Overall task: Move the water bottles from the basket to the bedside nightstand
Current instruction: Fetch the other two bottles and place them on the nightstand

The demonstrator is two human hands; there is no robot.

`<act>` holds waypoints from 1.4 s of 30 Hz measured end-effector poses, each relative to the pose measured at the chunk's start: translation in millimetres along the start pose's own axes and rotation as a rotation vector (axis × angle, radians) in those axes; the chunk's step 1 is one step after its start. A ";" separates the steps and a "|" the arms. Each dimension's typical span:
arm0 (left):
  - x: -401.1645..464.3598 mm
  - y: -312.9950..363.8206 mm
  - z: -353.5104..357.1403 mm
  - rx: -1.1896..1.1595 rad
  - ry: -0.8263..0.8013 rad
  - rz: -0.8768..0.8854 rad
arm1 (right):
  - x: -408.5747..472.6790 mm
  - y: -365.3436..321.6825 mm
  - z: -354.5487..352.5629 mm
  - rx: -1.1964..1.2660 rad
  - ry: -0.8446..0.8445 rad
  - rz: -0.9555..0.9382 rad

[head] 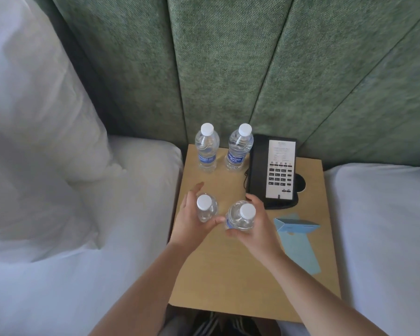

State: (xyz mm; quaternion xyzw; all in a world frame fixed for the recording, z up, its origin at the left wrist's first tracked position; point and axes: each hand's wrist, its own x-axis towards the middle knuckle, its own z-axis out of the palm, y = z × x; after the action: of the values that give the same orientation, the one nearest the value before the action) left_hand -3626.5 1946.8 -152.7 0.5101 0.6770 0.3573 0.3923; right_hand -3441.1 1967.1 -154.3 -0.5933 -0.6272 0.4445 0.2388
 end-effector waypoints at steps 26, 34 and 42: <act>185.5 29.3 -29.6 0.166 0.036 0.006 | 188.0 -36.0 -41.2 -0.049 0.137 -0.129; 180.2 29.2 -26.8 0.078 0.007 -0.054 | 188.2 -34.1 -43.5 -0.087 0.130 -0.167; 186.1 26.0 -25.5 0.175 0.029 -0.002 | 187.8 -34.6 -49.0 -0.089 0.038 -0.184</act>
State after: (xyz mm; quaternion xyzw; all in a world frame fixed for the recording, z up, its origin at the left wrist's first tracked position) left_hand -3670.7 2131.1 -149.6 0.5365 0.7118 0.3037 0.3366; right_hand -3453.2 2163.7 -143.9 -0.5514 -0.6938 0.3808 0.2639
